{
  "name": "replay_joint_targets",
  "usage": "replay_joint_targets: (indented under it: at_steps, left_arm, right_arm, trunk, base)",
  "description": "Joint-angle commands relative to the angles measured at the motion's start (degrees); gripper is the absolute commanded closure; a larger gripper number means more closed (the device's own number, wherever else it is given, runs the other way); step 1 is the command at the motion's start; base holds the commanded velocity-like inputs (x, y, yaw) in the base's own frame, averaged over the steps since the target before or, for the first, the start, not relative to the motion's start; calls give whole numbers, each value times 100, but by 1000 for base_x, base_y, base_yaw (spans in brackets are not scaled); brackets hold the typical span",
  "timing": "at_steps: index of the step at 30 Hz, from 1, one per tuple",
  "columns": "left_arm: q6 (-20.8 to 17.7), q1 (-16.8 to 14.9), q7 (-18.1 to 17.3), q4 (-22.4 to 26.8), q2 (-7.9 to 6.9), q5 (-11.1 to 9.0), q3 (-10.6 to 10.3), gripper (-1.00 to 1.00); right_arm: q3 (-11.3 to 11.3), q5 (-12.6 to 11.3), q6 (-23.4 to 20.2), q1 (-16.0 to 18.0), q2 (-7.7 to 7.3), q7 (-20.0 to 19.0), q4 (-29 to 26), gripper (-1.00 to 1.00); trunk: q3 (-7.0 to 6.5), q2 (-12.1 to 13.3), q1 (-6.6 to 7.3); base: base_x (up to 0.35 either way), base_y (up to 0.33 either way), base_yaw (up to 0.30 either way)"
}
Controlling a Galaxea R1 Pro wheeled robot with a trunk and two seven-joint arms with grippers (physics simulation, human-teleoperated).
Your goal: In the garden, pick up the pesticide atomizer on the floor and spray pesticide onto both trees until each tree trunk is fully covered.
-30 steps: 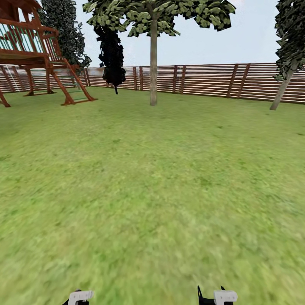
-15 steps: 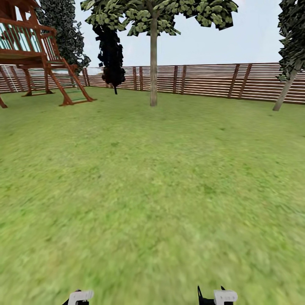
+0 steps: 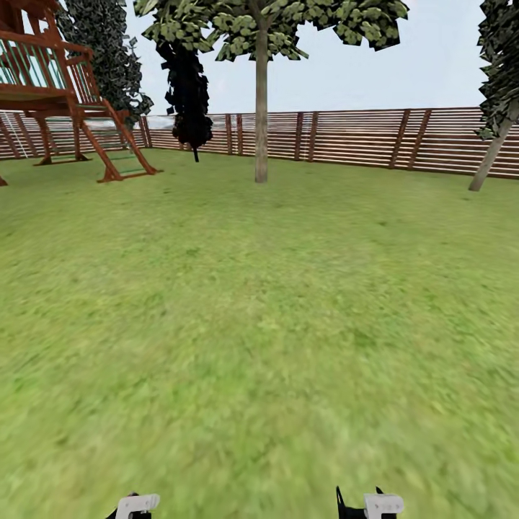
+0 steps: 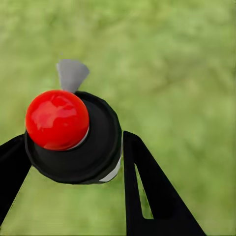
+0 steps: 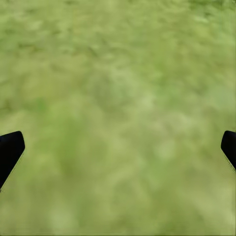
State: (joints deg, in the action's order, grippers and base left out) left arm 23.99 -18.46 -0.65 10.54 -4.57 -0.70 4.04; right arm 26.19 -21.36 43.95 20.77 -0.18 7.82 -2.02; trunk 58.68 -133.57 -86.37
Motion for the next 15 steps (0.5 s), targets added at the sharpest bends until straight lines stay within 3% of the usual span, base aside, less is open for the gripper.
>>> replay_joint_targets:
  at_steps: [1,15]
  left_arm:
    - [0,0,-3,0,0,0,1,100]
    - [0,0,-1,0,0,0,1,100]
  right_arm:
    - [0,0,0,2,0,0,0,-100]
    - [1,0,0,1,0,0,0,-100]
  trunk:
    - [-8,0,0]
    - [-67,0,0]
  base:
    - [338,0,0]
    - [338,0,0]
